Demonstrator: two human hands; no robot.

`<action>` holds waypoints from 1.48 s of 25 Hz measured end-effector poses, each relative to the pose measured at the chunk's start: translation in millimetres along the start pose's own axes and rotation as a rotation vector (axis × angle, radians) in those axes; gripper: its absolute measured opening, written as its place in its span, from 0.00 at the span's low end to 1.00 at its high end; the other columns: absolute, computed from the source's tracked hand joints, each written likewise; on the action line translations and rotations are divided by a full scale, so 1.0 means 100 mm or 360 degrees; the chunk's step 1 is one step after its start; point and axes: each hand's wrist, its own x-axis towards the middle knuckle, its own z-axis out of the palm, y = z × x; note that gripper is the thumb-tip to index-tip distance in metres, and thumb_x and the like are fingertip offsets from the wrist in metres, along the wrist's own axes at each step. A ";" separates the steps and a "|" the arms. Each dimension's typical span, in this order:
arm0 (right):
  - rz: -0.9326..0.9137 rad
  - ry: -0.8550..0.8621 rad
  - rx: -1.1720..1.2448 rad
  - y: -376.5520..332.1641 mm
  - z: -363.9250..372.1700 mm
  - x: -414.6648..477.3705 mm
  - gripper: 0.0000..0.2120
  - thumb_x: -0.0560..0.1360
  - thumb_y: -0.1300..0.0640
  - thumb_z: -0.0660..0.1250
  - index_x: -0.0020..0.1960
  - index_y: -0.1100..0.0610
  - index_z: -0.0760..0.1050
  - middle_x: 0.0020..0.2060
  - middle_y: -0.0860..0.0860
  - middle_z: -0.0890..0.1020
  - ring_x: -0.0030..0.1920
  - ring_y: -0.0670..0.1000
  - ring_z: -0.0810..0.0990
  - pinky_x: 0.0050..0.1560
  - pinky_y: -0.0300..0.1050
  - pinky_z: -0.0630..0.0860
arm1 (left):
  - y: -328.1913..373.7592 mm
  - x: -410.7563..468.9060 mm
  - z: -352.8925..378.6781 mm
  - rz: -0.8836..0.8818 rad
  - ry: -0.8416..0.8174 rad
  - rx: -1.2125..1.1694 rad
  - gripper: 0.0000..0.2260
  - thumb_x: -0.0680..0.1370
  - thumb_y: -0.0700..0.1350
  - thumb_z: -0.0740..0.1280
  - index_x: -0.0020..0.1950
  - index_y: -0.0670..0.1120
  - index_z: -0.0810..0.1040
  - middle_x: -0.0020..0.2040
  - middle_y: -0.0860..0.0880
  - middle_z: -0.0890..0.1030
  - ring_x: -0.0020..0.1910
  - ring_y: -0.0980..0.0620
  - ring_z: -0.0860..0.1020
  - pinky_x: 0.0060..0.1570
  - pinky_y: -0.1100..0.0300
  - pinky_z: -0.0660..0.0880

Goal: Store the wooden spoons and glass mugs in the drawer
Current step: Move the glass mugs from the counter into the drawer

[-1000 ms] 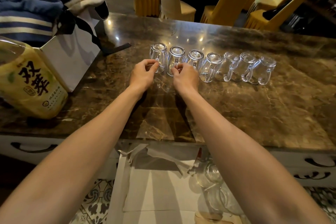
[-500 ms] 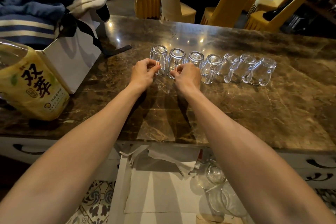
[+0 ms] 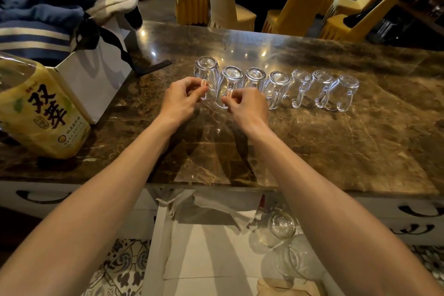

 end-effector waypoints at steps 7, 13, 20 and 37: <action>-0.0167 0.0009 -0.0059 0.00 -0.31 -0.37 0.11 0.74 0.51 0.69 0.42 0.59 0.82 0.34 0.52 0.84 0.37 0.51 0.82 0.44 0.47 0.79 | 0.18 -0.34 -0.17 0.0136 -0.0092 -0.0040 0.07 0.77 0.47 0.67 0.54 0.48 0.79 0.45 0.49 0.82 0.45 0.53 0.80 0.47 0.59 0.78; -0.0253 -0.0005 -0.0065 -0.04 -0.54 -0.77 0.06 0.74 0.51 0.69 0.44 0.53 0.83 0.35 0.47 0.83 0.36 0.46 0.81 0.42 0.44 0.79 | 0.34 -0.74 -0.30 0.0177 -0.0111 -0.0061 0.09 0.76 0.45 0.67 0.55 0.47 0.79 0.46 0.52 0.82 0.45 0.58 0.80 0.50 0.60 0.78; -0.0295 0.0003 0.0070 -0.04 -0.70 -1.30 0.06 0.72 0.49 0.71 0.44 0.51 0.83 0.36 0.46 0.85 0.38 0.46 0.82 0.42 0.51 0.80 | 0.50 -1.31 -0.54 0.0199 -0.0242 -0.0119 0.11 0.75 0.43 0.67 0.57 0.44 0.78 0.50 0.52 0.82 0.48 0.58 0.80 0.49 0.66 0.77; -0.0245 -0.0215 0.0115 0.29 -0.50 -2.53 0.04 0.72 0.53 0.72 0.43 0.54 0.81 0.34 0.47 0.83 0.36 0.46 0.81 0.37 0.49 0.78 | 0.11 -2.59 -0.55 -0.0172 -0.0411 -0.0260 0.11 0.69 0.51 0.69 0.49 0.50 0.82 0.45 0.55 0.84 0.43 0.57 0.82 0.45 0.65 0.78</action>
